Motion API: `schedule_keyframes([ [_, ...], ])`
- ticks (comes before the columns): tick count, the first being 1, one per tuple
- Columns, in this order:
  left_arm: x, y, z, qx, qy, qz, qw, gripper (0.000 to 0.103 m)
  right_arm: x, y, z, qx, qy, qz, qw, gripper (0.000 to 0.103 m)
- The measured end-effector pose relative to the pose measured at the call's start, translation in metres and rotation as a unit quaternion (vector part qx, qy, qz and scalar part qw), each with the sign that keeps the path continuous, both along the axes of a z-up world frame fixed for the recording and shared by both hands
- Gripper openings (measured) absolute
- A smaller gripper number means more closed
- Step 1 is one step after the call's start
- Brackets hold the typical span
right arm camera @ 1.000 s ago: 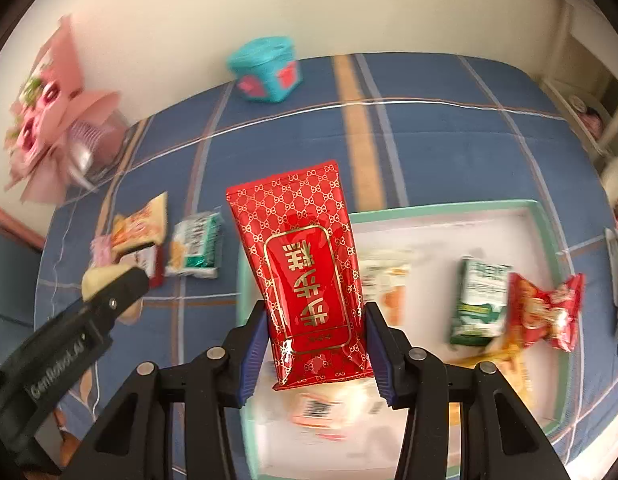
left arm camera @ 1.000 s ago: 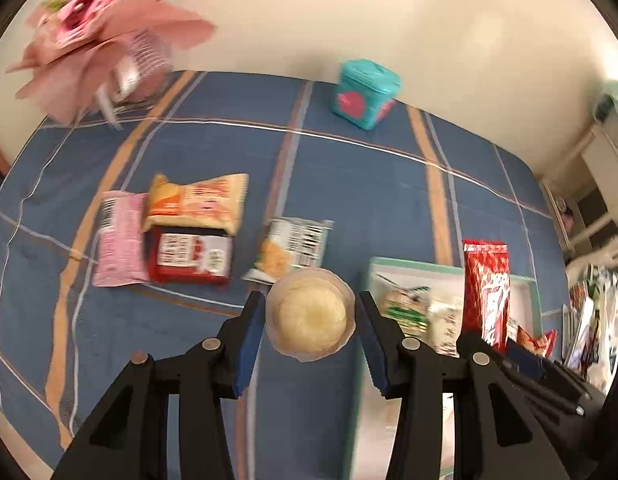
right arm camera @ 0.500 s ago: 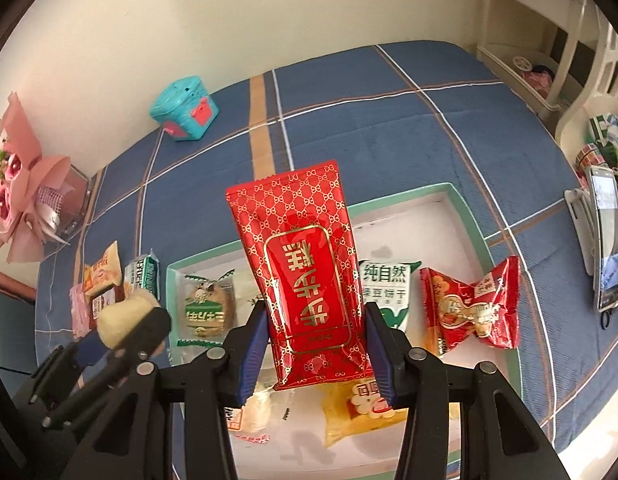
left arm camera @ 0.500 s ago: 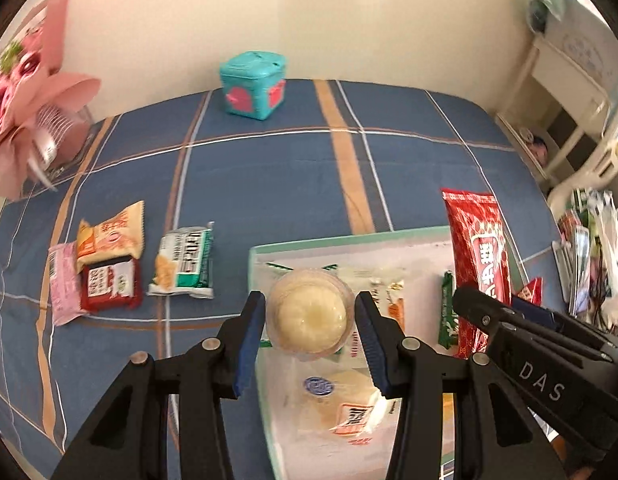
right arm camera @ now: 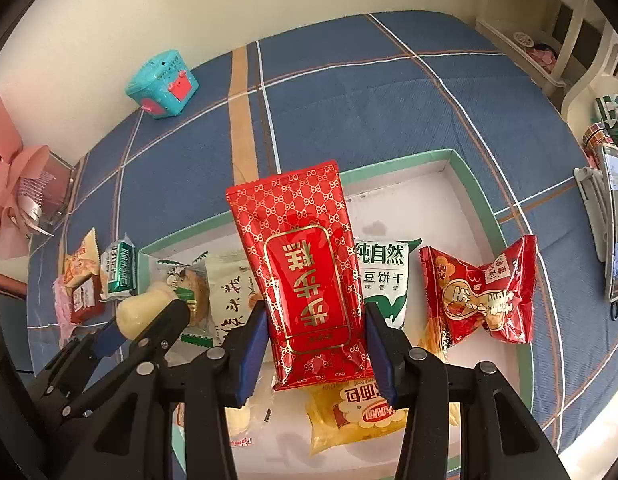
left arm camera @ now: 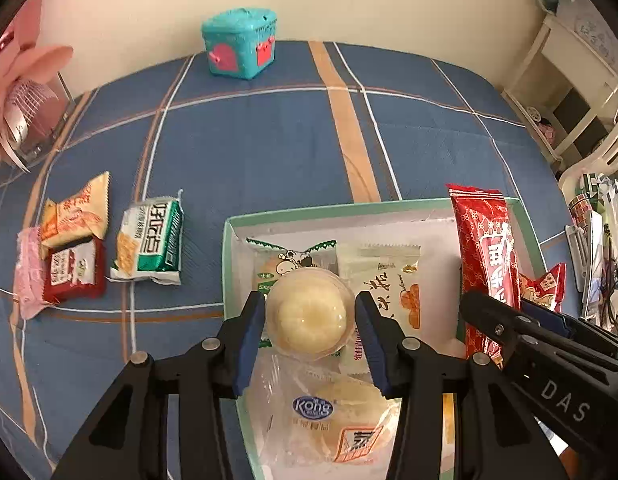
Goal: Organize snacks
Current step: 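Carry the bun and red packet over the white tray with both tools, then lower the bun and red packet into the tray and open both tools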
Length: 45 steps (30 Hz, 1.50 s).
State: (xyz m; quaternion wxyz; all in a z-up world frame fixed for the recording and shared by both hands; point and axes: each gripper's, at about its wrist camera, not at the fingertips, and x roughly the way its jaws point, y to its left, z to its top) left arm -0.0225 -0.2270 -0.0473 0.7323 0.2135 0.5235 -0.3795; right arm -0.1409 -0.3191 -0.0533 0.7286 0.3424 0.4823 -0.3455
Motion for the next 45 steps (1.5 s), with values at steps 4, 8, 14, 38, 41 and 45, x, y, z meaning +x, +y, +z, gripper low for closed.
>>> schedule_keyframes([
  [4, 0.001, -0.002, -0.004, 0.006, -0.004, -0.001, 1.0, 0.048, 0.001, -0.001, -0.002, 0.001, 0.003, 0.002, 1.0, 0.05],
  [8, 0.001, -0.001, -0.006, 0.007, 0.0, 0.0, 1.0, 0.048, 0.004, -0.002, -0.003, 0.001, 0.005, 0.003, 1.0, 0.05],
  [14, 0.002, -0.001, -0.011, 0.013, 0.005, 0.002, 0.9999, 0.048, 0.006, -0.002, -0.006, 0.003, 0.009, 0.004, 1.0, 0.05],
  [38, 0.014, 0.004, -0.02, 0.03, 0.026, 0.014, 0.9991, 0.058, 0.013, 0.001, -0.015, 0.01, 0.026, 0.003, 1.0, 0.056],
  [41, 0.017, 0.005, -0.011, 0.022, 0.023, 0.016, 0.9994, 0.058, 0.011, 0.0, -0.011, 0.011, 0.017, 0.001, 1.0, 0.058],
  [45, 0.019, 0.007, 0.002, 0.02, 0.017, 0.018, 0.9995, 0.058, 0.01, 0.003, 0.004, -0.001, 0.005, 0.005, 1.0, 0.058],
])
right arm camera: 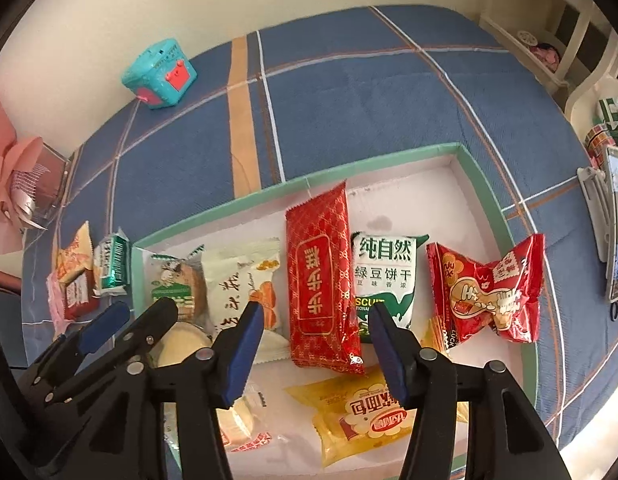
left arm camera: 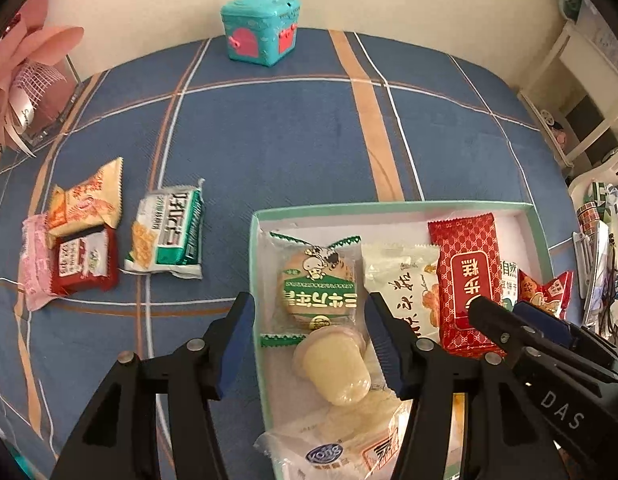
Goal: Organize snacks
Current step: 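Lower the bun and red packet into the tray and open both tools, then withdraw both open tools from the tray toward the remaining packets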
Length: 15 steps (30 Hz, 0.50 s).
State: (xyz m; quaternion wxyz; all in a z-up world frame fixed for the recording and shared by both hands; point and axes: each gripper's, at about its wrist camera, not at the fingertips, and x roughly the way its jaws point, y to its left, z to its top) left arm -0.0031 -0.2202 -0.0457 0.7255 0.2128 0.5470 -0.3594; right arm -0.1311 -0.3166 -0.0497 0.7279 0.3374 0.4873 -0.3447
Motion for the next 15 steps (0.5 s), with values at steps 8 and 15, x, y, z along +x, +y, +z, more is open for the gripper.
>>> schedule_keyframes([
  [8, 0.017, 0.021, 0.038, -0.031, -0.018, 0.029, 0.9989, 0.058, -0.004, 0.011, 0.042, -0.04, -0.038, 0.004, 0.999, 0.059],
  [15, 0.03, 0.04, 0.064, -0.054, -0.039, 0.054, 0.9963, 0.059, -0.007, 0.019, 0.063, -0.06, -0.056, 0.008, 0.997, 0.059],
])
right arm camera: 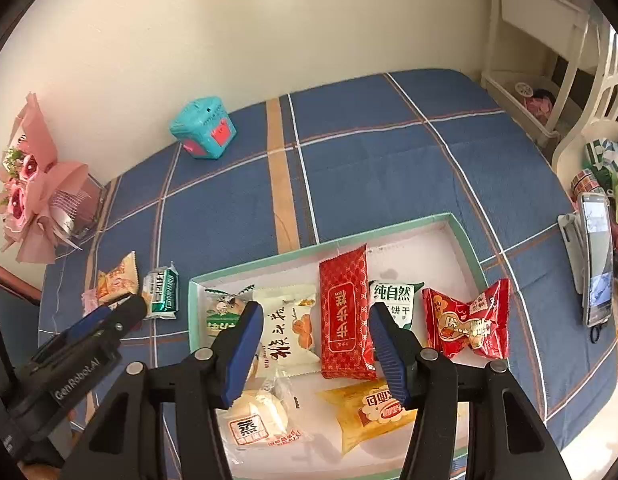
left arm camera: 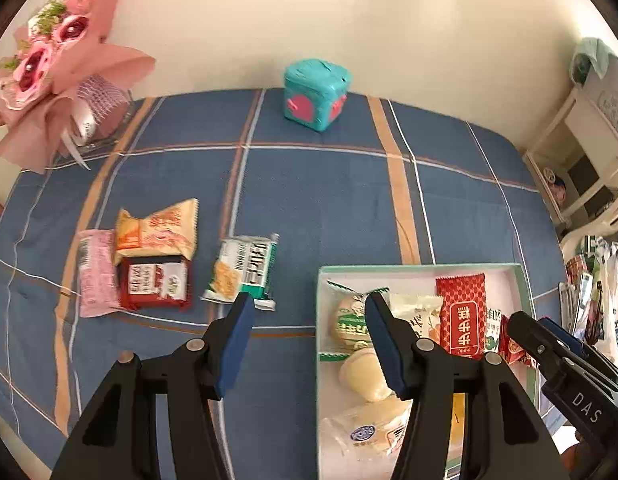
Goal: Organize snacks
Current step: 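Withdraw both open tools from the tray toward the remaining packets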
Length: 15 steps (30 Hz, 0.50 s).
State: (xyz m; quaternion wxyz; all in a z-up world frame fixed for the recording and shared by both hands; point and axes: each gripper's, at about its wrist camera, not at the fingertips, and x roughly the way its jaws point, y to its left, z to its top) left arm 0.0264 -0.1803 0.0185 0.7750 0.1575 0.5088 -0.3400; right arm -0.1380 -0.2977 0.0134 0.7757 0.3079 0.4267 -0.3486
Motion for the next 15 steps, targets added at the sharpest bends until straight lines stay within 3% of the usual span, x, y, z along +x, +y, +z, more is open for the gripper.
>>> schedule_keyframes([
  [12, 0.006, 0.011, 0.0, 0.007, -0.003, 0.019, 0.9998, 0.059, 0.002, 0.0, -0.006, 0.008, 0.008, -0.001, 1.0, 0.059],
  [15, 0.008, 0.012, -0.004, 0.015, -0.005, 0.023, 0.9996, 0.059, 0.003, -0.001, -0.009, 0.01, 0.011, 0.0, 1.0, 0.063],
])
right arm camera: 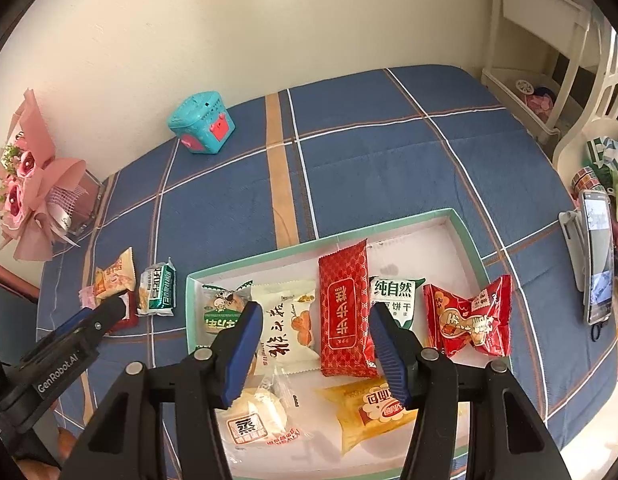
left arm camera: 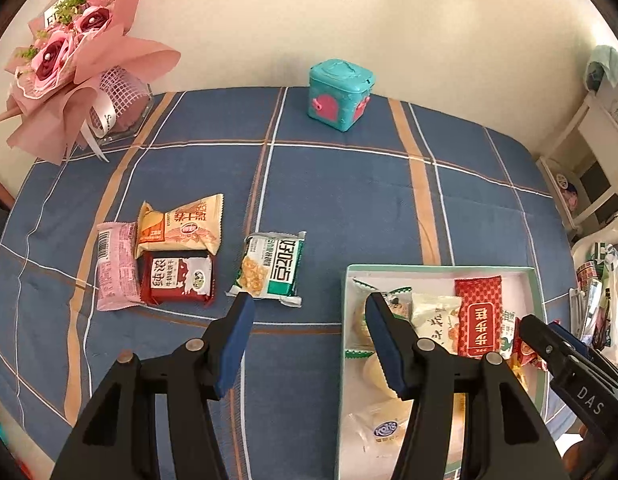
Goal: Organize snacks
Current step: 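Withdraw both open tools from the tray toward the remaining packets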
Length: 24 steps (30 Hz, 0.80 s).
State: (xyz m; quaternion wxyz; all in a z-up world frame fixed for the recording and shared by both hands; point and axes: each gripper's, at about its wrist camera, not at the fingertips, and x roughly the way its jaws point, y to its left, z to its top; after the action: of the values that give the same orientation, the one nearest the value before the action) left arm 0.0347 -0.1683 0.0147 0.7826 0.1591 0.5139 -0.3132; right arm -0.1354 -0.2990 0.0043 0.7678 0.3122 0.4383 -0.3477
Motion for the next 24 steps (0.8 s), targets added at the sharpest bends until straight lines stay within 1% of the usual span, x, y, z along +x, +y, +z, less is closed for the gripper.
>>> schedule_keyframes([
  [1, 0.001, 0.0, -0.001, 0.002, 0.0, 0.002, 1.0, 0.06, 0.001, 0.0, -0.001, 0.001, 0.001, 0.002, 1.0, 0.067],
  [2, 0.002, 0.0, -0.003, 0.006, -0.001, 0.005, 1.0, 0.063, 0.001, 0.0, -0.003, 0.001, 0.003, 0.002, 1.0, 0.07],
  [3, 0.003, 0.001, -0.005, 0.012, -0.002, 0.009, 0.9999, 0.08, 0.002, 0.0, -0.004, 0.001, 0.005, 0.003, 1.0, 0.071],
  [4, 0.004, 0.002, -0.007, 0.014, -0.004, 0.012, 0.9998, 0.09, 0.002, 0.0, -0.005, 0.001, 0.007, 0.005, 1.0, 0.074],
  [5, 0.004, 0.003, -0.008, 0.015, -0.005, 0.014, 0.9998, 0.09, 0.003, 0.0, -0.007, 0.001, 0.01, 0.006, 1.0, 0.077],
  [9, 0.009, 0.006, -0.013, 0.026, -0.012, 0.023, 0.9993, 0.09, 0.005, 0.002, -0.011, -0.001, 0.016, 0.012, 1.0, 0.082],
  [12, 0.011, 0.009, -0.015, 0.03, -0.016, 0.027, 0.9991, 0.093, 0.006, 0.003, -0.012, -0.005, 0.019, 0.017, 1.0, 0.092],
  [14, 0.013, 0.01, -0.016, 0.031, -0.019, 0.03, 0.9989, 0.094, 0.007, 0.004, -0.013, -0.008, 0.02, 0.02, 1.0, 0.102],
  [20, 0.016, 0.014, -0.016, 0.035, -0.029, 0.043, 0.998, 0.097, 0.009, 0.006, -0.016, -0.011, 0.03, 0.023, 0.999, 0.103],
  [22, 0.018, 0.014, -0.018, 0.043, -0.033, 0.047, 0.9974, 0.1, 0.009, 0.006, -0.019, -0.01, 0.03, 0.022, 0.999, 0.103],
  [24, 0.02, 0.016, -0.019, 0.045, -0.033, 0.05, 0.9972, 0.101, 0.01, 0.007, -0.02, -0.011, 0.031, 0.022, 0.999, 0.103],
])
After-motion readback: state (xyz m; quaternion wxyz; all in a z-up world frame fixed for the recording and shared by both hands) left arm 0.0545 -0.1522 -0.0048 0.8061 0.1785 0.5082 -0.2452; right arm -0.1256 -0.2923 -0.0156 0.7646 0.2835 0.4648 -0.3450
